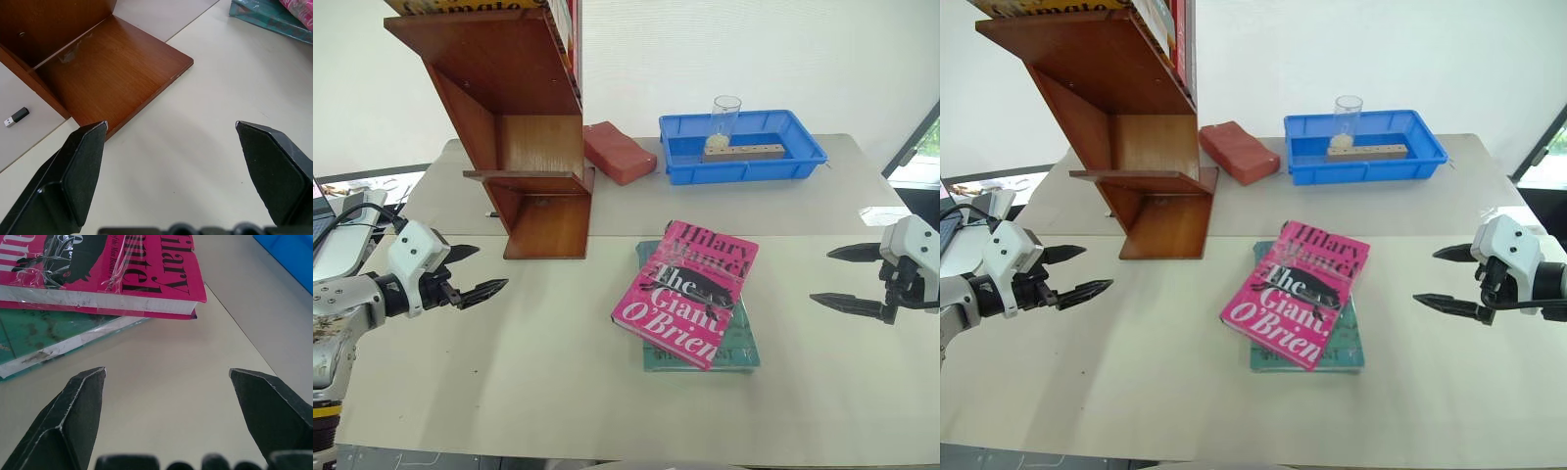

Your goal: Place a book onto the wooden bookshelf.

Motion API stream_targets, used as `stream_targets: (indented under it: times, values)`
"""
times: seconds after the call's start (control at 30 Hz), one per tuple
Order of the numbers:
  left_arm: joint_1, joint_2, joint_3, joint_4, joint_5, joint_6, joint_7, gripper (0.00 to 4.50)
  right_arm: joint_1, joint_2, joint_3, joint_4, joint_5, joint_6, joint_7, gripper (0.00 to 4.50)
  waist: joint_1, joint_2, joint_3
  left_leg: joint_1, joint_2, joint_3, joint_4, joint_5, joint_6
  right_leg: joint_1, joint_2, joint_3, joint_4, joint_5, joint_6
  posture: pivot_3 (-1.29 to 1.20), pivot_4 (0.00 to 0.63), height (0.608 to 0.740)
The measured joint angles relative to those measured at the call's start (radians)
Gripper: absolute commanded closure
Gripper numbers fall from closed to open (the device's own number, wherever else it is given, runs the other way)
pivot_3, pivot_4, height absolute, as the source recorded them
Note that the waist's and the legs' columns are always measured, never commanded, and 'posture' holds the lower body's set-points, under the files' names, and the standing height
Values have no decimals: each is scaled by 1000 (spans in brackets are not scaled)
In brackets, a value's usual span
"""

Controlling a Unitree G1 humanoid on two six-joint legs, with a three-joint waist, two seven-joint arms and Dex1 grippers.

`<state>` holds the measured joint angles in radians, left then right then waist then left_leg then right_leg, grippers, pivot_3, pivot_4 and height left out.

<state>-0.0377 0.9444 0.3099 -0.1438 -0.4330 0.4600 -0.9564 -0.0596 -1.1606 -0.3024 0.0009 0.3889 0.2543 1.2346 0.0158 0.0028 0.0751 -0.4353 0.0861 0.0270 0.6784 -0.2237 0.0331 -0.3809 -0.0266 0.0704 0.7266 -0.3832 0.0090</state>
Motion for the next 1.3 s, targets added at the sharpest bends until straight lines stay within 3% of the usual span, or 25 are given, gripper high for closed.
stream_targets:
  times: [0.37, 0.53, 0.63, 0.73, 0.97, 1.0, 1.3]
  values:
    - [31, 33, 4, 5, -38, 48, -117, 0, -48, 31, 6, 9, -52, -11, -79, 42, 0, 0, 0, 0, 0, 0, 0, 0, 0, 0, 0, 0, 0, 0, 0, 0, 150, 637]
    - [-58, 33, -18, 4, -79, 118, -130, 0, -54, 37, 19, 5, -85, 13, -125, 42, 4, 0, 0, 0, 0, 0, 0, 0, 0, 0, 0, 0, 0, 0, 0, 0, 150, 637]
    - [-144, 3, -70, 8, -102, 167, -137, 0, -37, 49, 15, -32, -91, 35, -140, 773, 5, 1, 0, 0, 0, 0, 1, 0, 0, 2, 0, 0, 0, 0, 0, 0, 150, 637]
    - [-262, -84, -166, 24, -157, 244, -159, 0, -12, 77, 21, -118, -93, 51, -171, 1842, 9, 1, 0, 0, -1, -1, 2, 0, 0, 6, 1, 0, 0, 0, 0, 0, 150, 637]
    - [-492, -274, -319, 284, -152, 330, -182, 0, 7, 131, 120, -157, -208, 53, -273, 4298, 6, 0, 0, 3, -1, -2, 2, 0, 0, 13, 1, 0, -2, 0, 0, 0, 150, 637]
    - [-525, -312, -337, 318, -152, 350, -181, 0, 4, 142, 142, -156, -229, 50, -289, 4480, 7, 0, 0, 3, -1, -2, 2, 0, 0, 13, 1, 0, -2, 0, 1, 0, 150, 637]
    - [-666, -554, -370, 640, -151, 494, -127, 0, -80, 254, 266, -139, -327, 40, -372, 4480, -8, 0, 0, 5, -2, -4, 0, 0, 0, 17, 3, 1, -6, 0, 1, 0, 150, 637]
